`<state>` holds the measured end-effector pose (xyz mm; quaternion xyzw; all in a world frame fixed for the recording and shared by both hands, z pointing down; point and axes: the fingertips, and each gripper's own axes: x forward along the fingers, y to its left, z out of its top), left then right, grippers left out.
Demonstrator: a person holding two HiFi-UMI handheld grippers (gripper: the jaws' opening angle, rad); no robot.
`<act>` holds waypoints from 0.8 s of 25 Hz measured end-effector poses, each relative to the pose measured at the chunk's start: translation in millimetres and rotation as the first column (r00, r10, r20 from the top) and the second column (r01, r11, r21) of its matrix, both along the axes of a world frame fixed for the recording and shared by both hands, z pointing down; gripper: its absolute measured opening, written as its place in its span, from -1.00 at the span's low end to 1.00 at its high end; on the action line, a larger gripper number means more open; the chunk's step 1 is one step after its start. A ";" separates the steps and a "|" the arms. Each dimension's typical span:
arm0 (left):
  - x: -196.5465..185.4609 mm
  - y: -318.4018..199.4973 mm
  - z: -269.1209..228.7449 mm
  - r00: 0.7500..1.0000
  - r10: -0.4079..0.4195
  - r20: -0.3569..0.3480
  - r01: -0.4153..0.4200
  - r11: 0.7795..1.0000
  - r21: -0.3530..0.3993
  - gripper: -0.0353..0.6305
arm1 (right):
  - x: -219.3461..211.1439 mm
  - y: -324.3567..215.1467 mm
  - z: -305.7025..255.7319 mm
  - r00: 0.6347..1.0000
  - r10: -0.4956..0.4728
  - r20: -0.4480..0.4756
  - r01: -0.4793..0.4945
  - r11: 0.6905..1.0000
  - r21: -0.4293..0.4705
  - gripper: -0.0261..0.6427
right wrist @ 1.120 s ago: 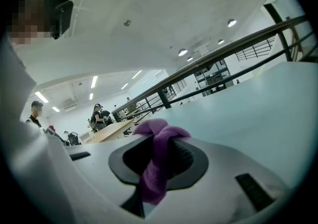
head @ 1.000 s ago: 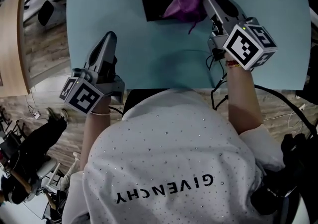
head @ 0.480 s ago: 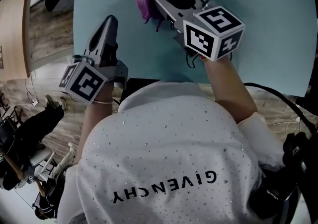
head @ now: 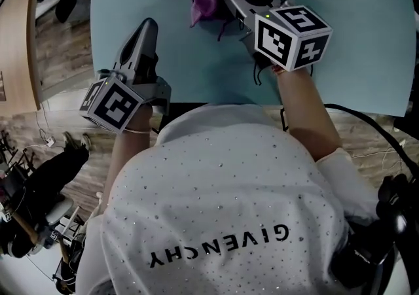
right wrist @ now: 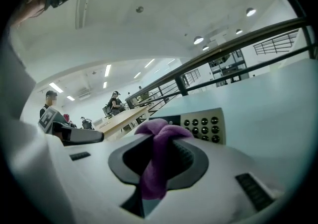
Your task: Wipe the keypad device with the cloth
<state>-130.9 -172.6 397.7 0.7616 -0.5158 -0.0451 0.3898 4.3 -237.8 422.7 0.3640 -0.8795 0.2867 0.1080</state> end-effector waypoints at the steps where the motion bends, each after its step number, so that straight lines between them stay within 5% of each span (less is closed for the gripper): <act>1: 2.8 -0.5 1.2 1.000 0.006 -0.002 -0.006 1.000 0.001 -0.89 | 7.1 0.4 1.9 1.000 0.019 -0.001 -0.019 1.000 -0.003 -0.71; 15: 45.5 -6.7 10.6 0.997 0.076 -0.013 -0.076 0.997 -0.003 -0.89 | 99.5 -10.7 7.5 0.977 0.215 0.004 -0.215 0.977 -0.012 -0.71; 20: 51.7 -0.5 4.5 0.999 0.039 -0.015 -0.039 0.999 0.009 -0.89 | 82.1 0.6 -15.9 0.990 0.125 0.065 -0.127 0.992 0.027 -0.71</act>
